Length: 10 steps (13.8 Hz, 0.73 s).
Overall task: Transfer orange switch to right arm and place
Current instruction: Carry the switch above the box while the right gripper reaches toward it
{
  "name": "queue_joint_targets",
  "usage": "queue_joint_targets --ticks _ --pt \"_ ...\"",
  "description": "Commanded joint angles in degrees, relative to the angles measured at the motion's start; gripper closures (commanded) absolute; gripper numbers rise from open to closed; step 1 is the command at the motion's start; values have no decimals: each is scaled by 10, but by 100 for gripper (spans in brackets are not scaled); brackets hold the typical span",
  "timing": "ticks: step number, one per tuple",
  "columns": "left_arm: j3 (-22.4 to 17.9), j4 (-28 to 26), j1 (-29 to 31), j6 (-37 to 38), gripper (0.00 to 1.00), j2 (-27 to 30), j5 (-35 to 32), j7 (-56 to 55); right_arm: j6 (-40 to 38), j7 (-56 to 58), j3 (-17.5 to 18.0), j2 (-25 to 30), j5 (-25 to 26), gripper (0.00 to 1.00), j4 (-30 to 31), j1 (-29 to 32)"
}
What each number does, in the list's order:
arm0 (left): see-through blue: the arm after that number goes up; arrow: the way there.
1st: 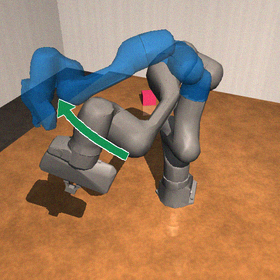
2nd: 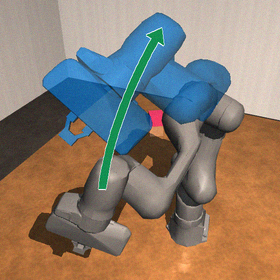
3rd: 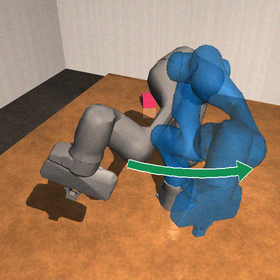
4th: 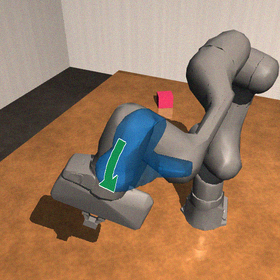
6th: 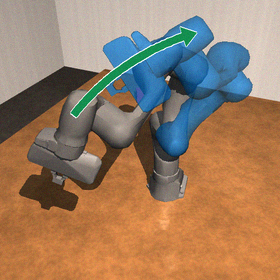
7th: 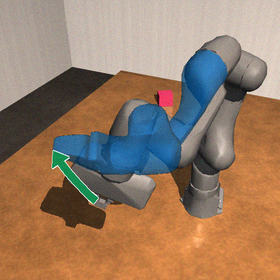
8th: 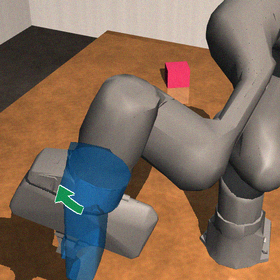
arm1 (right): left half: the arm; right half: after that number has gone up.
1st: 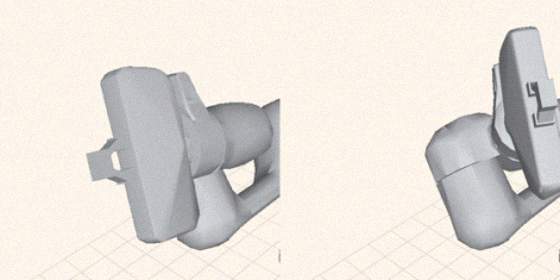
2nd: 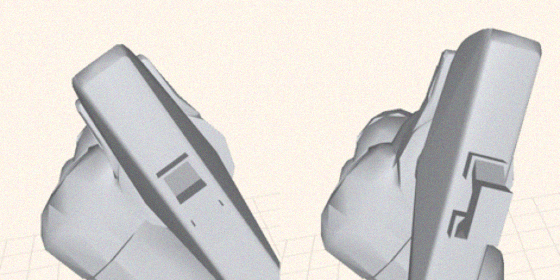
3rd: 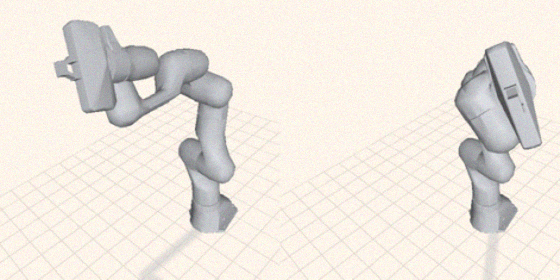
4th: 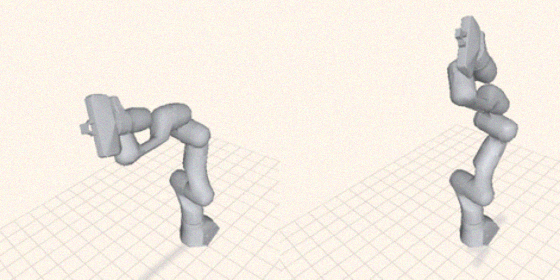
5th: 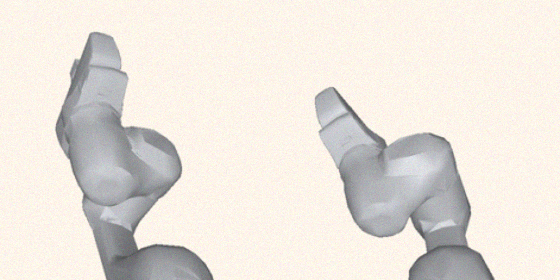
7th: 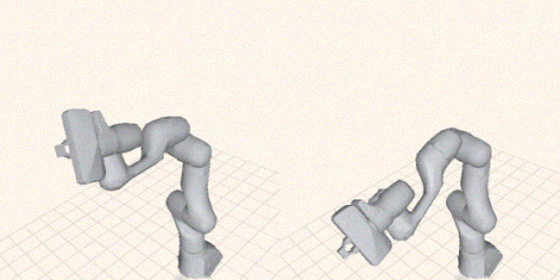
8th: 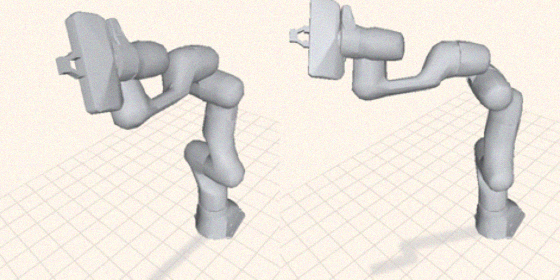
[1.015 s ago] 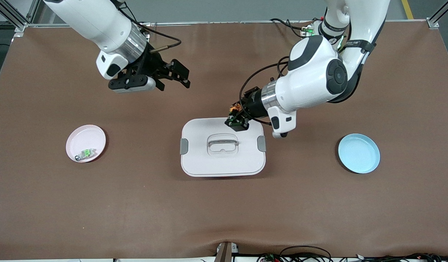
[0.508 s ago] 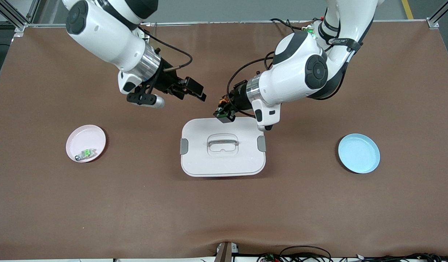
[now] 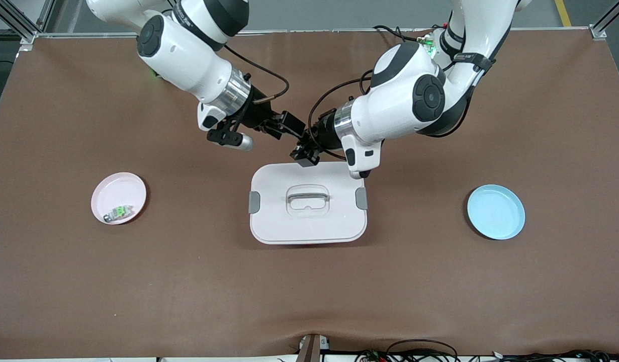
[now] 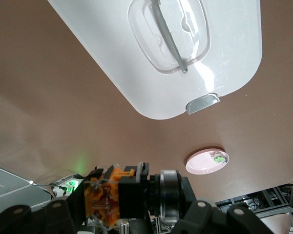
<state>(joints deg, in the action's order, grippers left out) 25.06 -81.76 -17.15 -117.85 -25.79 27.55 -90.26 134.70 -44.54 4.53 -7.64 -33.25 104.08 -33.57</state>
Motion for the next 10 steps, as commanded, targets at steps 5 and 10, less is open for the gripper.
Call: queue_joint_targets --ticks 5,10 --pt "-5 18 -5 8 100 -6 4 -9 79 -6 -5 23 -33 0 63 -30" --pt "-6 24 -4 4 100 -8 4 -8 107 -6 -5 37 -72 0 78 -37"
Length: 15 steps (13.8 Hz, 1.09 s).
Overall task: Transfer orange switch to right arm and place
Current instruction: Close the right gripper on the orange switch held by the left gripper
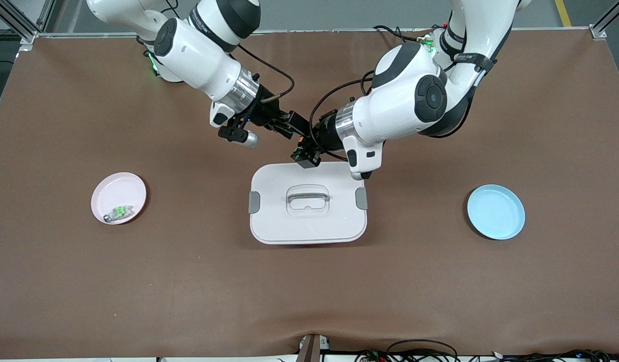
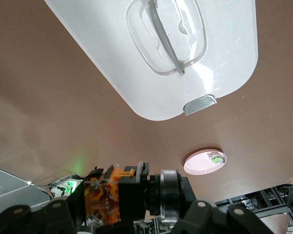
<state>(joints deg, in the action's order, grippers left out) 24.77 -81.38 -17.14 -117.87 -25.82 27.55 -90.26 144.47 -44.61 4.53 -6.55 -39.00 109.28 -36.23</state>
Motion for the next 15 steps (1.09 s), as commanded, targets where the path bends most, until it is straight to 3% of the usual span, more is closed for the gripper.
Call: queue_joint_targets --ticks 1,6,15 --pt "-3 20 -3 4 100 -6 4 -8 14 -5 -5 29 -15 0 28 -10" --pt "-3 22 -4 4 100 -7 3 -8 99 -3 -5 23 -16 0 36 -46" --pt "-3 22 -5 4 100 -11 3 -7 93 61 -5 8 -15 0 35 -46"
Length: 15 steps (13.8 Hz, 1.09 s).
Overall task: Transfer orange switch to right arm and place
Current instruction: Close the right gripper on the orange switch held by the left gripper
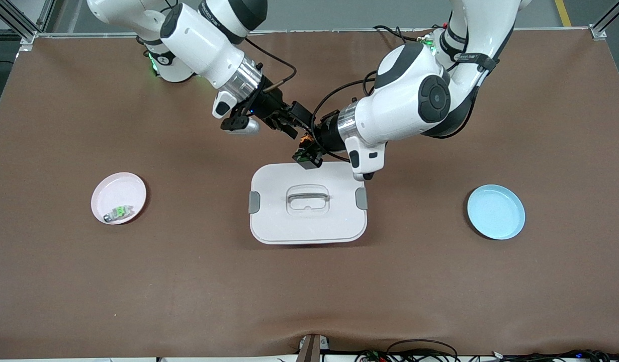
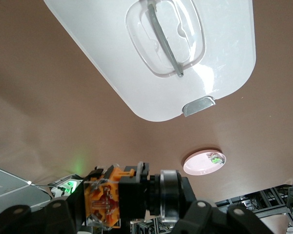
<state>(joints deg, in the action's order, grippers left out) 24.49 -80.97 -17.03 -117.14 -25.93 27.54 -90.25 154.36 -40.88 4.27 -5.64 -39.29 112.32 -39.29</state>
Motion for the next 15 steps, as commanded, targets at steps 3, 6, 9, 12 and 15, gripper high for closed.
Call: queue_joint_targets --ticks 3,6,9,12,15 --pt "-1 18 -6 -4 100 -11 3 -7 -7 32 -2 -7 -12 0 5 -15" --pt "-1 18 -6 -4 100 -10 3 -7 -6 38 -3 -12 -12 0 5 -15" --pt "-1 18 -6 -4 100 -10 3 -7 -6 36 -2 -12 -12 12 4 -16" --pt "-1 18 -7 -4 100 -11 3 -7 -5 32 -2 -12 -13 38 4 -16" --pt "-1 18 -6 -4 100 -10 3 -6 -1 31 -2 -13 -13 55 2 -18"
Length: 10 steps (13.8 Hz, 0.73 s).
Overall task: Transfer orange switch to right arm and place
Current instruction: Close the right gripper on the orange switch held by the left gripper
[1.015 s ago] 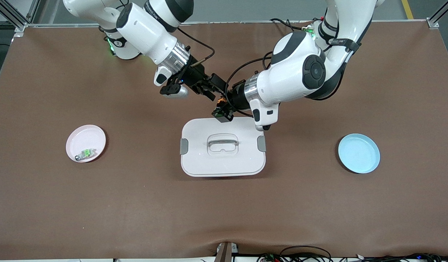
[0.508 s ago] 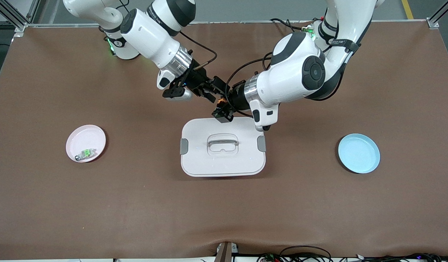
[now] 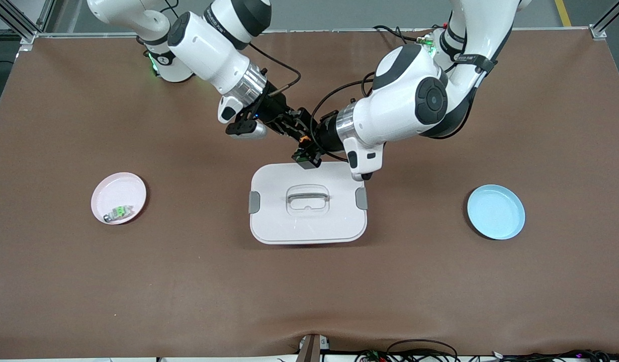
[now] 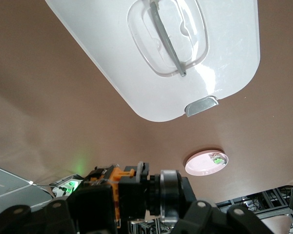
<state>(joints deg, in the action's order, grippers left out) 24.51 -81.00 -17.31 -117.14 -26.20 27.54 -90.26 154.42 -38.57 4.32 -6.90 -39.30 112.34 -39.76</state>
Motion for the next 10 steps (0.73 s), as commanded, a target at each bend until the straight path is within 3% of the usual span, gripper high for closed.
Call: queue_joint_targets --ticks 1,4,5,7,8,10 --pt "-1 18 -4 -4 100 -7 3 -6 -2 9 -3 0 -13 65 2 -14" --pt "-1 19 -4 -4 77 -7 4 -7 -6 8 -3 0 -14 95 1 -14" --pt "-1 19 -4 -4 75 -6 3 -7 -7 9 -3 0 -13 100 1 -14" --pt "-1 19 -3 -4 67 -5 3 -6 -7 10 -3 0 -14 100 0 -14" --pt "-1 19 0 -4 58 -5 4 -4 -7 11 -3 1 -14 100 0 -13" --pt "-1 20 4 -4 0 -3 4 -4 -9 10 -3 2 -14 100 0 -12"
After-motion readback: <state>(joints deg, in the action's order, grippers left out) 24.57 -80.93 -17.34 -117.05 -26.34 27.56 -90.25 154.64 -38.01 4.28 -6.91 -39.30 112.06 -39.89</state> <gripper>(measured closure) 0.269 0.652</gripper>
